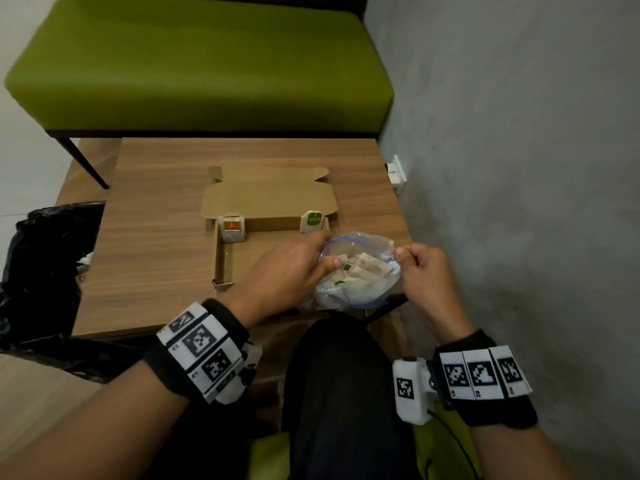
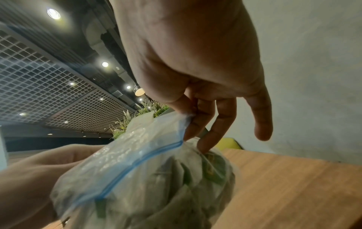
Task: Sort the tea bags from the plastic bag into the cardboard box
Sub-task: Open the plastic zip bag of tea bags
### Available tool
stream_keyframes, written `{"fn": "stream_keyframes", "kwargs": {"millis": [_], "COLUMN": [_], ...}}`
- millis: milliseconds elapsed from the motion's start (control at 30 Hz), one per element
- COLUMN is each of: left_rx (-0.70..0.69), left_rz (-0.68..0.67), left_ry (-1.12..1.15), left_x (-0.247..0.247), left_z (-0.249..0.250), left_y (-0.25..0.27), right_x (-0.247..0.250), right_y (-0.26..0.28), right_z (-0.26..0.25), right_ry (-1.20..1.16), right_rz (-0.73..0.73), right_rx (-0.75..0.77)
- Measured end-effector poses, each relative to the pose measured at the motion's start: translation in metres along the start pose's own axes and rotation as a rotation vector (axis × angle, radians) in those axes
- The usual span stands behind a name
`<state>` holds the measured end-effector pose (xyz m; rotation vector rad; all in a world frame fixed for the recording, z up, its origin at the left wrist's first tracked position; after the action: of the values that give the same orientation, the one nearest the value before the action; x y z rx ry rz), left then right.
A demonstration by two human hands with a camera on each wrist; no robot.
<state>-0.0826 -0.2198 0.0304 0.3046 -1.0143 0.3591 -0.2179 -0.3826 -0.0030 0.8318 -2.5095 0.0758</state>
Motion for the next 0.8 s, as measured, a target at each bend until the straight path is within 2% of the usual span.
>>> {"fn": "stream_keyframes", "kwargs": {"millis": [167, 267, 433, 533, 667, 733, 800], "left_rx": [-0.061, -0.160, -0.326, -0.362, -0.468, -0.455, -0.367], "left_rz": [-0.024, -0.058, -0.008, 0.002, 0.052, 0.088, 0.079], "left_ry": [-0.033, -0.045, -0.242, -0.278, -0.276, -0.227, -0.161], "left_x": [0.003, 0.000, 0.003, -0.003, -0.017, -0.023, -0.026], "left_z": [-0.009, -0.006, 0.006, 0.011, 0.019, 0.015, 0.002], "left_y": [-0.040, -0.062, -0.103, -0.123, -0.121, -0.115, -0.104], "right_x": [0.007, 0.013, 0.018, 0.023, 0.028, 0.031, 0.036], "right_y": [-0.014, -0.023, -0.024, -0.020, -0.018, -0.020, -0.019], "right_z": [-0.003, 0.002, 0.007, 0.012, 0.022, 0.031, 0.035], "right_ry": [0.009, 0.008, 0.006, -0.018, -0.026, -0.048, -0.057], "right_rz": [0.109, 0.222, 0.373, 0.467, 0.553, 0.564, 0.560], "right_rx": [-0.034, -0.065, -0.123, -0.140, -0.110, -0.102, -0.073]}}
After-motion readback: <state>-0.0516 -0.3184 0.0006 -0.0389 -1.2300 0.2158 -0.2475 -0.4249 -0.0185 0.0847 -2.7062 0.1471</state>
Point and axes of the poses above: each hand's wrist, its own y-axis away from the middle knuckle, its own x-axis out of the back of the hand, z = x × y, the point moved 7 cm from there along -y, towards the middle knuckle, and after that the axes turned 9 degrees about -y, right-handed, at the moved point
